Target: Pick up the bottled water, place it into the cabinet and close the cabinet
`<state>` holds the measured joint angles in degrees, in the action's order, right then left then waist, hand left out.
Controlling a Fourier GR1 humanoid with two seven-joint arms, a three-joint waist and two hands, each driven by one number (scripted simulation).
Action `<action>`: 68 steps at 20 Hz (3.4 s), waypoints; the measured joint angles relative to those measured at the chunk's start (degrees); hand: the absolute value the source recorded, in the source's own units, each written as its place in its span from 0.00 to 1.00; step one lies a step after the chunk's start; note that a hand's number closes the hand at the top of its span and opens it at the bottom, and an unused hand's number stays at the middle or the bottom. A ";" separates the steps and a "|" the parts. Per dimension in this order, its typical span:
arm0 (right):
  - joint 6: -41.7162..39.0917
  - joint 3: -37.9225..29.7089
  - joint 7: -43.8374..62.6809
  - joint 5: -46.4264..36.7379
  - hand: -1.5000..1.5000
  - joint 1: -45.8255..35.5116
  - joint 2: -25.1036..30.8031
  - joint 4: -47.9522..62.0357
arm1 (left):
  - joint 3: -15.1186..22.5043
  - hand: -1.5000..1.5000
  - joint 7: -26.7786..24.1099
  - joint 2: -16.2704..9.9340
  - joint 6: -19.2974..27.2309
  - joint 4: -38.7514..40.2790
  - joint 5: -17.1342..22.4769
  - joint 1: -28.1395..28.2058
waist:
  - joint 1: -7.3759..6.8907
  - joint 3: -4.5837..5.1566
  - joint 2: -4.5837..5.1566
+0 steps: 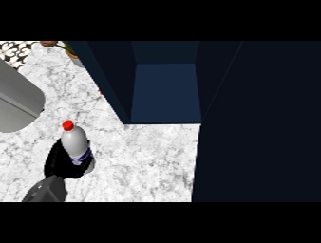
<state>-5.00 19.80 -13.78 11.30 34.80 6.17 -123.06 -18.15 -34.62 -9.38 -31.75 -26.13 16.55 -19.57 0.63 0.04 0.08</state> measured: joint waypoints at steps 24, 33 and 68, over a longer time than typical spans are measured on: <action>0.82 2.71 -0.95 0.16 0.00 1.30 1.38 -0.22 | 9.19 1.00 19.35 7.91 9.72 -33.17 8.10 5.85 | -0.55 -0.08 -0.29; 2.23 3.23 0.90 0.53 0.00 -1.14 1.04 -0.57 | 22.04 1.00 24.42 8.95 28.07 -44.97 9.87 2.62 | -0.41 -0.02 -0.19; 0.18 4.22 1.34 2.25 0.00 -5.35 1.55 2.97 | 33.78 1.00 28.02 5.33 66.82 -45.65 -9.79 -0.26 | 3.30 -0.19 -0.48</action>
<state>-4.82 24.02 -12.44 13.54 29.46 7.72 -120.09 15.64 -6.60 -4.05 35.07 -71.78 6.76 -19.82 3.93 -0.15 -0.40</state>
